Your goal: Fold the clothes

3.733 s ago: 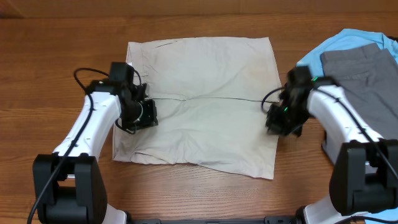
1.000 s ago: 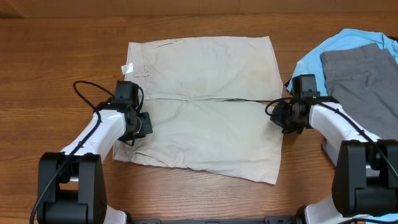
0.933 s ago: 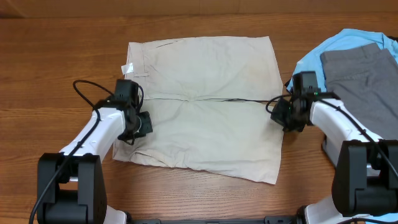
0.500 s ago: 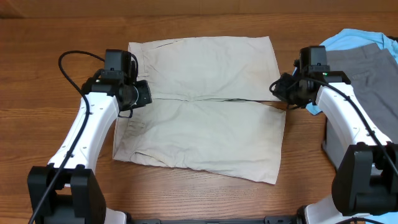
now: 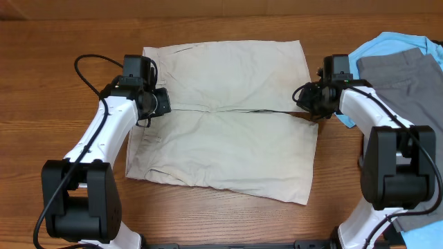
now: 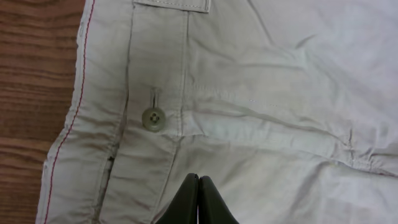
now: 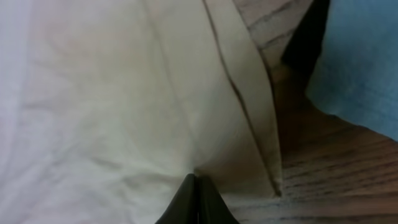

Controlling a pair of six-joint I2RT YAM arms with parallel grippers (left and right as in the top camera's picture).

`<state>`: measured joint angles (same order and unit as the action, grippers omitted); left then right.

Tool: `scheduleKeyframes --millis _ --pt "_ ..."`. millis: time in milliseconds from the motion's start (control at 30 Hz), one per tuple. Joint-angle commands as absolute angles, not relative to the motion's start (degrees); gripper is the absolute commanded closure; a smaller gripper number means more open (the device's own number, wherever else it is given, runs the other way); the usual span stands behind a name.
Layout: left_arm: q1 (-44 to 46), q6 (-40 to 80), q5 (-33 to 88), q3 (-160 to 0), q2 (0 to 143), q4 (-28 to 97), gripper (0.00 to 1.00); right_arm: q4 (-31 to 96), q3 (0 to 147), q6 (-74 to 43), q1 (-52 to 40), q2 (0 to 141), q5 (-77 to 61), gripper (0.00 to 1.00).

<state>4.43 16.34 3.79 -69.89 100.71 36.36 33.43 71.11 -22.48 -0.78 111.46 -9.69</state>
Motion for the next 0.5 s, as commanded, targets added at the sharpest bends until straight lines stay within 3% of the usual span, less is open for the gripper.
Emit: scheduleKeyframes --millis 0,167,467 --pt "4.51 14.74 3.07 -70.15 100.31 38.13 0.96 33.32 72.07 -22.46 -0.64 112.51 -7.66 0.96" --pt "4.54 12.10 3.27 -74.61 94.15 47.40 0.96 38.48 74.43 -22.46 -0.45 107.46 -7.79 0.96" --pt "4.54 16.86 10.66 -75.05 71.85 59.55 0.96 68.05 79.46 -29.43 -0.80 86.02 -8.73 0.96"
